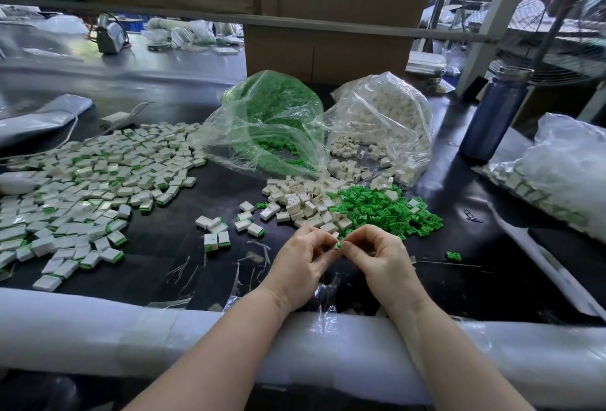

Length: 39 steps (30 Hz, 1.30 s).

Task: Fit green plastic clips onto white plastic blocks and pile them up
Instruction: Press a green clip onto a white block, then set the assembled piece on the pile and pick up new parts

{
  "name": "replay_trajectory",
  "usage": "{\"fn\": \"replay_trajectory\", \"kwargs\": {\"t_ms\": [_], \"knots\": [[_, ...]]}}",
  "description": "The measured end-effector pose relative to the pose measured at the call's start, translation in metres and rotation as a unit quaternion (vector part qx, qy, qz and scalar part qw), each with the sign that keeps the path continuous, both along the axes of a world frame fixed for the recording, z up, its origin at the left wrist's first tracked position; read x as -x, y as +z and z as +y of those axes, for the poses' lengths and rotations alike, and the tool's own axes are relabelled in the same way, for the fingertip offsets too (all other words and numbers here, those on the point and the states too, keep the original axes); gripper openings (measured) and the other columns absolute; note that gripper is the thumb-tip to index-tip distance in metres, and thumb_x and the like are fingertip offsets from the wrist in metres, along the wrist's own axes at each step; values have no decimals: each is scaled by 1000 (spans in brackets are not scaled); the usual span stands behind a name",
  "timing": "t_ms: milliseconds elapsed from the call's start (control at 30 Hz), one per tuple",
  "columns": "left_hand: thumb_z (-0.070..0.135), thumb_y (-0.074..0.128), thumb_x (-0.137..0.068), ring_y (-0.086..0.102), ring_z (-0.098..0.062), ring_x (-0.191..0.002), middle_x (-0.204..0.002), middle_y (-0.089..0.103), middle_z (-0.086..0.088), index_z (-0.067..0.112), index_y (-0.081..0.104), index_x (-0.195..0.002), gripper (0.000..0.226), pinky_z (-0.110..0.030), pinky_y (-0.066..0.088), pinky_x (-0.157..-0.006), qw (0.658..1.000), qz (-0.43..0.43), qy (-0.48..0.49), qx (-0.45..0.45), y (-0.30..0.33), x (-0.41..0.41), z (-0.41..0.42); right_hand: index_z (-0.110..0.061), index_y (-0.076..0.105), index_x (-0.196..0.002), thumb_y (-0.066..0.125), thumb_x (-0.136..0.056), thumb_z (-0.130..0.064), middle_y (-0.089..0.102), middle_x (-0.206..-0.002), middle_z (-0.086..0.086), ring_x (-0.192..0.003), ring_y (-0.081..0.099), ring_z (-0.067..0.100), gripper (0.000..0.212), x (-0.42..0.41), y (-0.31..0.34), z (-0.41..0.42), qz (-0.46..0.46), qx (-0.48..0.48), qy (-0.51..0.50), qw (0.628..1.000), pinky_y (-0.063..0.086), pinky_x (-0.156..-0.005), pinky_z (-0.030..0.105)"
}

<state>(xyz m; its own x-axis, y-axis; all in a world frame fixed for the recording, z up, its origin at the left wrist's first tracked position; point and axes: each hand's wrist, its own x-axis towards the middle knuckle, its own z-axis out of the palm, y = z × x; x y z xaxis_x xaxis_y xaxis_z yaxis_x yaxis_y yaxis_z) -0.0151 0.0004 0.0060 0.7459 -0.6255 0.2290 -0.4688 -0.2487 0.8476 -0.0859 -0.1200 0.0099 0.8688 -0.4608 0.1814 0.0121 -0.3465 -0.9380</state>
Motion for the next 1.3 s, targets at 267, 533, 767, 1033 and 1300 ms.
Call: {"fn": "replay_trajectory", "kwargs": {"t_ms": [267, 533, 767, 1033, 1300], "knots": [[6, 60, -88, 63, -17, -79, -87, 65, -1, 18, 66, -106, 23, -30, 54, -77, 978, -13, 203, 48, -3, -10, 8, -17, 64, -70, 68, -83, -11, 63, -68, 3, -63, 54, 11, 14, -1, -4, -9, -14, 17, -107, 994, 45, -59, 17], [3, 60, -86, 49, -17, -95, -114, 42, -8, 8, 65, -113, 28, -5, 28, -85, 953, -32, 300, 6, -7, -19, 11, -21, 61, -65, 69, -82, -11, 61, -66, -1, -63, 52, 11, 22, -2, -8, -13, 0, 25, -151, 988, 41, -58, 14], [13, 59, -88, 34, -26, -123, -132, 31, -10, -3, 56, -118, 35, -19, 23, -102, 948, -12, 305, -86, -7, -18, 9, -19, 63, -68, 69, -82, -13, 63, -71, 2, -67, 55, 12, 17, -2, -9, -14, 21, 38, -157, 987, 41, -60, 17], [19, 59, -89, 23, -22, -133, -141, 33, -6, 6, 49, -132, 46, -26, 20, -110, 953, -73, 267, -124, -8, -15, 8, -18, 65, -77, 66, -83, -9, 61, -78, 1, -71, 53, 14, 11, -4, -10, -13, 54, 109, -138, 983, 42, -71, 24], [7, 52, -90, 45, -11, -113, -119, 51, 5, 19, 56, -127, 39, -8, 26, -94, 979, -162, 69, -103, -8, -5, 2, -25, 60, -124, 64, -86, -14, 49, -113, -8, -110, 42, 10, 40, -5, -10, -2, 86, 281, -36, 955, 23, -95, 8]]}}
